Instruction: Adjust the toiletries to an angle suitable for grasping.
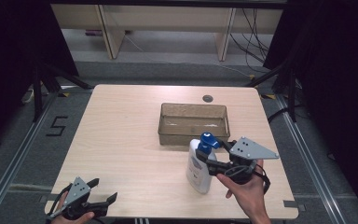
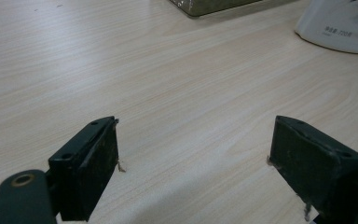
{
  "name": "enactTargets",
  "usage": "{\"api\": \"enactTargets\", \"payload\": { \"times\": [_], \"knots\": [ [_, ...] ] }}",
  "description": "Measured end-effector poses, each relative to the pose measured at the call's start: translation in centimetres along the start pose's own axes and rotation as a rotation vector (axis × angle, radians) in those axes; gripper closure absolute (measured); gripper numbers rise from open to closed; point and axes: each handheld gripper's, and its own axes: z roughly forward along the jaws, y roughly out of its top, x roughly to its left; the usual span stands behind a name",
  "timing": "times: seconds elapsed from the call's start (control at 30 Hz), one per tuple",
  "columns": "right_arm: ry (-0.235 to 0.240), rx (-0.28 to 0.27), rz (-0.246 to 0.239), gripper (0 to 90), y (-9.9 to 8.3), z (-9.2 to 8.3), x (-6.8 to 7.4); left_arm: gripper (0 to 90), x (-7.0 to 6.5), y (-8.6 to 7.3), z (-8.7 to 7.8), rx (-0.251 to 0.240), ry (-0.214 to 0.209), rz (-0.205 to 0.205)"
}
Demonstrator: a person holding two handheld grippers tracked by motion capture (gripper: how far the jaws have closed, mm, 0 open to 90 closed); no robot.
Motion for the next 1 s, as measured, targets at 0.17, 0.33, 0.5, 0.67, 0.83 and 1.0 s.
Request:
{"api": "enactTargets", "payload": {
  "times": [0.17, 0.33, 0.5, 0.67, 0.83, 1.0],
  "knots": [
    [-0.002, 0.004, -0.008, 44.7, 0.05, 0.38, -0.15, 14.9, -0.01, -0.02, 0.04, 0.001, -0.002, 0.0],
    [0.005, 0.005, 0.007, 50.7, 0.1, 0.61, -0.16, 14.9, -0.02, 0.0, 0.0, 0.0, -0.002, -0.001],
    [0.003, -0.028, -0.015, 55.9, 0.24, 0.74, -0.54, 14.9, -0.01, 0.01, 0.01, 0.0, -0.004, 0.0],
    [0.013, -0.026, 0.0, 59.8, 0.34, 0.77, -0.51, 14.9, 0.0, 0.02, 0.04, -0.003, -0.003, -0.005],
    [0.007, -0.033, -0.007, 60.2, 0.34, 0.81, -0.49, 14.9, -0.01, 0.05, 0.0, -0.001, -0.004, -0.007],
    [0.03, -0.037, 0.028, 60.9, 0.27, 0.8, -0.43, 14.9, -0.03, 0.04, 0.0, -0.005, -0.002, -0.016]
  ]
}}
